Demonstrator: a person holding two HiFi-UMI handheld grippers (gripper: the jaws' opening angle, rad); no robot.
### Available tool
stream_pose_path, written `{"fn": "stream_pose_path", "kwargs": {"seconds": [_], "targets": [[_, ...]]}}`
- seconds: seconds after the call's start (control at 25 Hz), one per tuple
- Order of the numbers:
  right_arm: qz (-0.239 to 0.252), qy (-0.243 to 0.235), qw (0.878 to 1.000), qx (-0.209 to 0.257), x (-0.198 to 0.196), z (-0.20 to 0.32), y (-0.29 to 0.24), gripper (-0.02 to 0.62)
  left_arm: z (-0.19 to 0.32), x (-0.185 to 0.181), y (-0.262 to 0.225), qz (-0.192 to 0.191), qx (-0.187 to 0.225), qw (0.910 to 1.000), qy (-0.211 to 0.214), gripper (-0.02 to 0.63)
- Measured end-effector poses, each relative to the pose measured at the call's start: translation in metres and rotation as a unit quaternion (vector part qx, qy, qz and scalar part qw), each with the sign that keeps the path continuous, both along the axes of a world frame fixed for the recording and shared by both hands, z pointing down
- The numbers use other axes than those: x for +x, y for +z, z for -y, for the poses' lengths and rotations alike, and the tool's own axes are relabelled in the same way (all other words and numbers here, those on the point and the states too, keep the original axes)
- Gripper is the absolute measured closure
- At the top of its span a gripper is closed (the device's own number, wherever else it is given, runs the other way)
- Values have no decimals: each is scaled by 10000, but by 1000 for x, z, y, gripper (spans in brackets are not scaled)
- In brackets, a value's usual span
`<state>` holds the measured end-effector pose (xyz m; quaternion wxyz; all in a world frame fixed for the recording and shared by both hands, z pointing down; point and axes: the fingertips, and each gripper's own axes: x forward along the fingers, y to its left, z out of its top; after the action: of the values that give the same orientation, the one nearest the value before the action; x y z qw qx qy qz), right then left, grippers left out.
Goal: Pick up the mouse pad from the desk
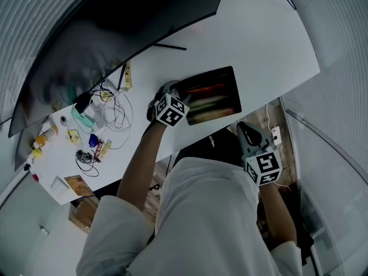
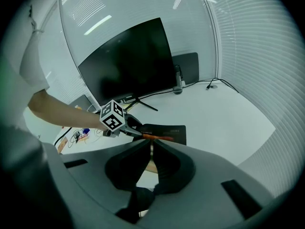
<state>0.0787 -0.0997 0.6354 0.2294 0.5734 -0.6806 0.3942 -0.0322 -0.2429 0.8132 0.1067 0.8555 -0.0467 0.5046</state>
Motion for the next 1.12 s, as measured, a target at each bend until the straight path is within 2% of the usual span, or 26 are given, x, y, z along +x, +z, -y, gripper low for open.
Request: {"fn": "stream_pose_path", "kwargs": {"seconds": [0.36, 0.6, 0.8, 0.96, 1.12], "targets": [[-82, 47, 10000, -16, 6, -5, -1, 557, -12, 1, -5, -55, 91, 9996, -246, 465], [-122, 167, 9998, 5, 11, -8, -3, 557, -21, 3, -10, -197, -155, 9987, -448, 537], [-182, 143, 9996, 151, 10, -8, -14, 557, -28, 1, -28, -404, -406, 9963, -648, 551], [-194, 116, 9992, 320, 10, -7, -25, 557, -35, 3, -51, -717, -712, 9915, -815, 563], [-259, 25, 9984, 492, 15, -6, -36, 557, -43, 5, -78, -973, -803, 9879, -901, 565]]}}
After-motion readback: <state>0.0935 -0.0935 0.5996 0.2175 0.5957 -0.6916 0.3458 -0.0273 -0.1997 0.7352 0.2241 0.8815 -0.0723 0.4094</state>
